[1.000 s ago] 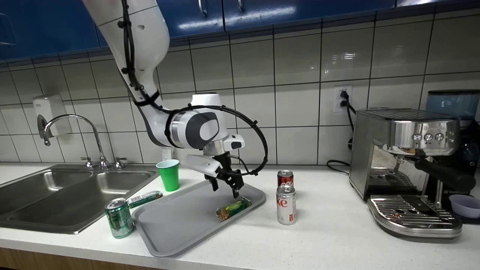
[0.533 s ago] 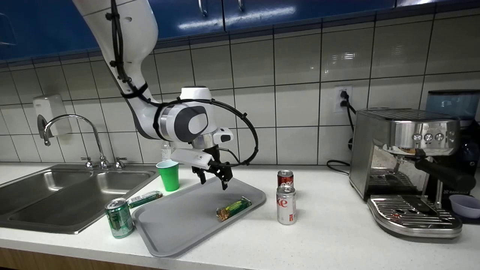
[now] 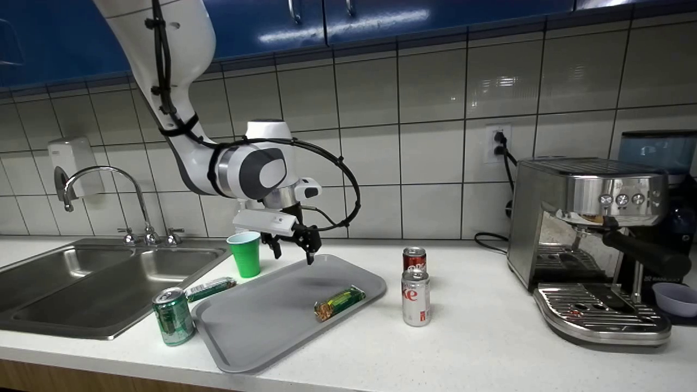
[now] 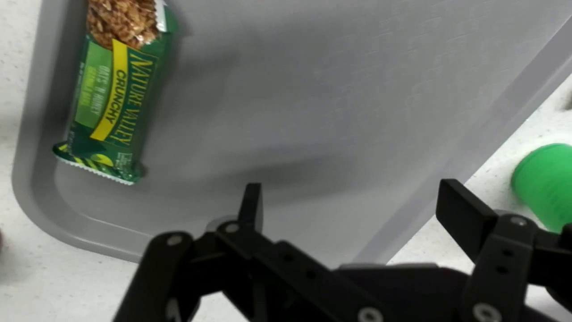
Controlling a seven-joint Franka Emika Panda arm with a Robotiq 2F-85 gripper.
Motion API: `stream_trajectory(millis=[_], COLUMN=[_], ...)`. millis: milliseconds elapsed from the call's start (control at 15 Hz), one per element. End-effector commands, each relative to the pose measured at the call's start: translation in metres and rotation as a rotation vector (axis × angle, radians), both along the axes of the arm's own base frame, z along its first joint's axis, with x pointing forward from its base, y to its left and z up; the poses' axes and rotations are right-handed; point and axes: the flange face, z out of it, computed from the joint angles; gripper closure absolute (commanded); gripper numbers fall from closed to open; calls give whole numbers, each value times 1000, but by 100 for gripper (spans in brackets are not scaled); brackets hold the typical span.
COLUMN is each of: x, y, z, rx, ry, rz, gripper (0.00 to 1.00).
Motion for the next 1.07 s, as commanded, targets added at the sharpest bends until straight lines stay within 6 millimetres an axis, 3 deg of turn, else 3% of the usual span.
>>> stream_trajectory(millis=[0,1000], x=[11,54], y=[15,86], z=[17,40], rx=[14,51], ry=[-13,-46], rz=[68,234], gripper=[0,0])
